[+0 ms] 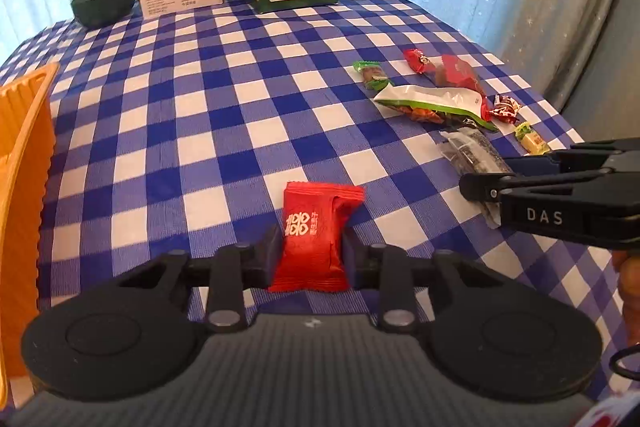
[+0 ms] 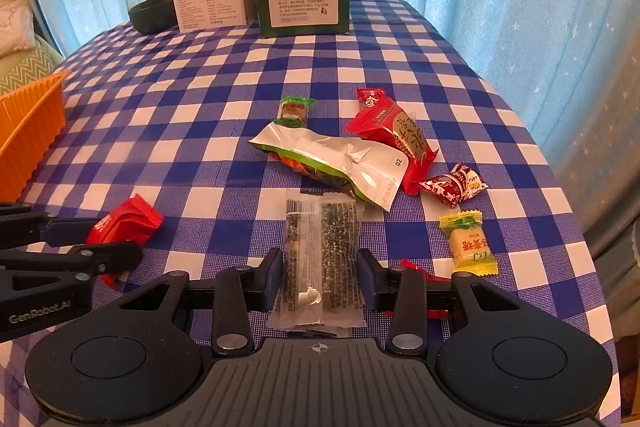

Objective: Organize snacks
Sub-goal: 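Grasp the red candy packet with the left tool while the right tool grasps the clear seaweed packet, then carry both packets over the orange tray and open both tools to drop them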

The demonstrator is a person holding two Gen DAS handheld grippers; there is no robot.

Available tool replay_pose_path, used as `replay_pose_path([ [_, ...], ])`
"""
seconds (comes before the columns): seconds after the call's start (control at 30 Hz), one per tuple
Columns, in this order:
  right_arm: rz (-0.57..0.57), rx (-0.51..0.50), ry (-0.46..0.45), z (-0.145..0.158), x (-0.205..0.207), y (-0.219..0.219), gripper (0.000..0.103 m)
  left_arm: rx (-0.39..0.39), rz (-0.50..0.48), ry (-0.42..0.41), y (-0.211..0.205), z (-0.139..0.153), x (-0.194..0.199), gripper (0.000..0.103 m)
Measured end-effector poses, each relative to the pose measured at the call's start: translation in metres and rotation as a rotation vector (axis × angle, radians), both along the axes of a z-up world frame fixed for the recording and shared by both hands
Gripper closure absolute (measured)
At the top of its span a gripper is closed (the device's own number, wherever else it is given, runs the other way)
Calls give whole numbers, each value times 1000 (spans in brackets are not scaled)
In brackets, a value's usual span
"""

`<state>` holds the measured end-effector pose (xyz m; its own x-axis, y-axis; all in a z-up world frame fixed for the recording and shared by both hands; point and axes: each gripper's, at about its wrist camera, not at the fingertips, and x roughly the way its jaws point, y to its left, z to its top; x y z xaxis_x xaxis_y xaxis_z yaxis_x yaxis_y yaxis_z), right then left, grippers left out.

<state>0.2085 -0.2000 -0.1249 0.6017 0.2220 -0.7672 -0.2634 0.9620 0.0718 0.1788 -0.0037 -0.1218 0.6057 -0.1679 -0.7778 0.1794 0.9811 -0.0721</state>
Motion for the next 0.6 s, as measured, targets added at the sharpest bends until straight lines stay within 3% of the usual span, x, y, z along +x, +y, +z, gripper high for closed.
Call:
replay_pose_path([
  [0.33,57,46,-53,27,-36,19,65,-22,31,-11,15,24,-27,79],
  [0.6,86,106,-72,62,-53,42,65,-31,92,-72,43,68,-48,79],
])
